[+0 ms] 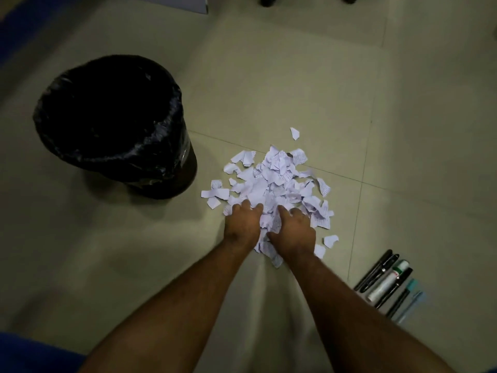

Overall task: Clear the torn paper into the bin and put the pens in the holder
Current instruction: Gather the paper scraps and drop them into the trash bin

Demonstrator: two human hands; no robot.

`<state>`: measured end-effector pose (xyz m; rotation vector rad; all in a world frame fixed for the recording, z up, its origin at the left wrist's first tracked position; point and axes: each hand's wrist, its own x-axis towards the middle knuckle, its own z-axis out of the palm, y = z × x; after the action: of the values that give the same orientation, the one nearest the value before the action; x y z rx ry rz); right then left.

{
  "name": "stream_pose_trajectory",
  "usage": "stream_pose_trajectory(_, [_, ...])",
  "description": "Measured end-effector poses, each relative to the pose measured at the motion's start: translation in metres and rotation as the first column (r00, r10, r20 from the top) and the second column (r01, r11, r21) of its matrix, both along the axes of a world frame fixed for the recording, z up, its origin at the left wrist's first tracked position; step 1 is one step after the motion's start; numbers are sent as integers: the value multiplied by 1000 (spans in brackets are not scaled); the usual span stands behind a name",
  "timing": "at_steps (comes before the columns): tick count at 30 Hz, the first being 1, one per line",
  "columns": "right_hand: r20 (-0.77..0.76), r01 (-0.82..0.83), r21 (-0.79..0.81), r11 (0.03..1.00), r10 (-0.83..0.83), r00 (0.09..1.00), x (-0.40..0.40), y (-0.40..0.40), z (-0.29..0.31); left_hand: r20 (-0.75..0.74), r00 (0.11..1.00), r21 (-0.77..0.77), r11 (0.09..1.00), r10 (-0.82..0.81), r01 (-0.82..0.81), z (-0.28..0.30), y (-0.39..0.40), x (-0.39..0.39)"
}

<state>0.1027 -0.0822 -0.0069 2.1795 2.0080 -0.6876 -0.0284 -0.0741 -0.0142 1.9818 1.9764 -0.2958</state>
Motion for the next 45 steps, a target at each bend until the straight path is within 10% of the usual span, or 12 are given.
stream_pose_trajectory(15, [-207,114,80,990,-95,974,-10,6,-4,440,830,-16,927,343,-375,18,-1,0])
stream_pose_trajectory(23, [-635,550,3,835,-423,646,-17,0,37,691,591,47,791,415,-611,72,-9,-26])
stream_pose_trajectory(32, [-934,596,-43,802,-244,261,-92,48,157,887,362,152,560,286,-815,201,16,-73])
stream_pose_trajectory(39, [-942,476,108,873,-64,330,-204,83,231,932,279,193,334,232,-923,264,49,-159])
stream_pose_trajectory(45, [-740,193,137,972,-29,672,-256,100,225,737,457,240,440,497,-865,240,65,-215])
